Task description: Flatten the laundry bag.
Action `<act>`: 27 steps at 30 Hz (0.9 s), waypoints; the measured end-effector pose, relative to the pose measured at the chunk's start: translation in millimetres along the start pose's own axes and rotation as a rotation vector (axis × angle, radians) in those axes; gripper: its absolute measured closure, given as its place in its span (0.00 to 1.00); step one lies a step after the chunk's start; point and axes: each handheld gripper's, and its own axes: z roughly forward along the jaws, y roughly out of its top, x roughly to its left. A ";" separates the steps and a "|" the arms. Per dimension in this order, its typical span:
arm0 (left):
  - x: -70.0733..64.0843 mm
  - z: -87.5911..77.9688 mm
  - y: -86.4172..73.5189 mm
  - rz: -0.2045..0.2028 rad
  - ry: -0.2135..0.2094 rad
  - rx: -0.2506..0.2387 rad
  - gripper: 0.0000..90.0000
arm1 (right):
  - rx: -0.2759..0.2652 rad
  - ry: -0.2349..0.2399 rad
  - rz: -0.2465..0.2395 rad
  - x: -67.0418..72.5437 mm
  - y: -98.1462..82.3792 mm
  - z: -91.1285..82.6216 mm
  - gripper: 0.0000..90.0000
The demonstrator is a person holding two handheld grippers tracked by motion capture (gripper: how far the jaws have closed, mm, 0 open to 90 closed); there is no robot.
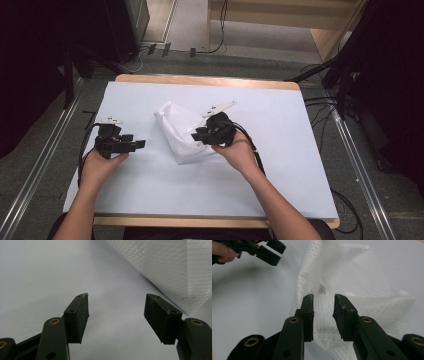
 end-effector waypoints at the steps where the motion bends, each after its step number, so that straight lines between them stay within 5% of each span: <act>1: 0.2 -0.1 0.1 -0.001 -0.001 0.001 0.41 | 0.000 -0.006 0.020 -4.4 -1.6 -1.9 0.80; 10: -0.1 0.9 -0.2 0.001 -0.002 0.004 0.41 | 0.033 -0.089 0.097 -39.4 -15.7 2.8 0.69; 16: 0.5 0.5 -0.8 0.002 0.000 0.008 0.41 | 0.045 -0.095 0.148 -58.2 -28.0 11.0 0.75; 27: -1.3 2.0 -0.6 0.005 -0.003 0.013 0.41 | 0.038 -0.141 0.138 -59.4 -19.2 28.2 0.54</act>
